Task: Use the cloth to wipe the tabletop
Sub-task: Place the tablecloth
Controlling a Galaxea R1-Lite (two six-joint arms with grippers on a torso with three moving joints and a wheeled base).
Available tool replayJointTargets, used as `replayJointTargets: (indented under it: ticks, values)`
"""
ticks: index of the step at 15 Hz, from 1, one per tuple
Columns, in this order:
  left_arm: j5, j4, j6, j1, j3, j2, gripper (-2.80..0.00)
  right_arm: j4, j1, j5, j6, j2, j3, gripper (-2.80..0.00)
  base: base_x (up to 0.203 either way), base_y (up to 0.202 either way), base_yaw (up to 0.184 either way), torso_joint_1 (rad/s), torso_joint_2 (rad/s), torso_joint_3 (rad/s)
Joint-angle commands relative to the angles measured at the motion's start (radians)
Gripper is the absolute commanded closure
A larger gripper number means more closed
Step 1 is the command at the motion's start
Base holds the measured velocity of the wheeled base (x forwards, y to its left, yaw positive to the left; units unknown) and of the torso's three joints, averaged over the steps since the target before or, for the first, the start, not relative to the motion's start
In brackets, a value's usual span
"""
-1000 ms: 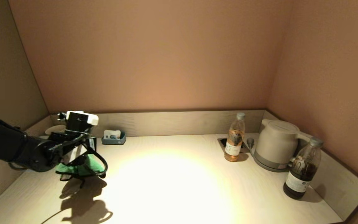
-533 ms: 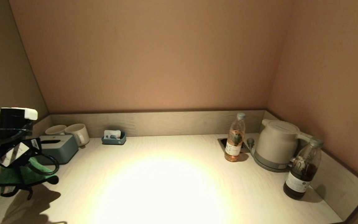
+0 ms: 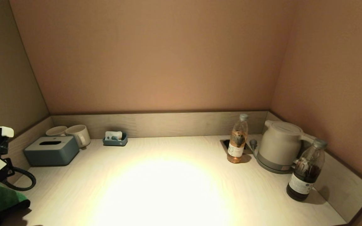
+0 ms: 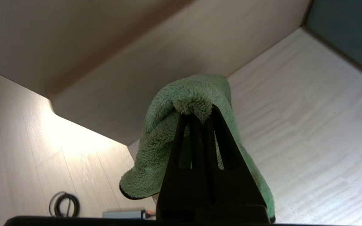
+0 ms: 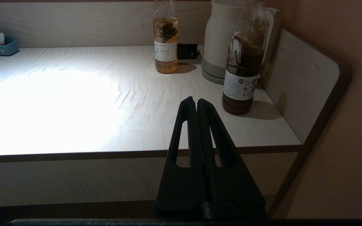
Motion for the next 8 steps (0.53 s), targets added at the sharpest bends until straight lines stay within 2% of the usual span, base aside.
replayJointTargets:
  ticks: [1,4,8]
  values:
    - [0.005,-0.003,-0.016,0.005,-0.001,0.084,0.0,0.0,0.001,0.0,0.0,0.001,0.0,0.0,0.0,0.0,0.0,0.0,0.0,0.0]
    - [0.002,-0.003,-0.053,0.005,-0.004,0.141,0.0,0.0,0.001,0.0,0.0,0.001,0.0,0.0,0.0,0.0,0.0,0.0,0.0,0.0]
    - [0.002,-0.003,-0.059,0.005,-0.028,0.203,0.0,0.0,0.001,0.0,0.0,0.001,0.0,0.0,0.0,0.0,0.0,0.0,0.0,0.0]
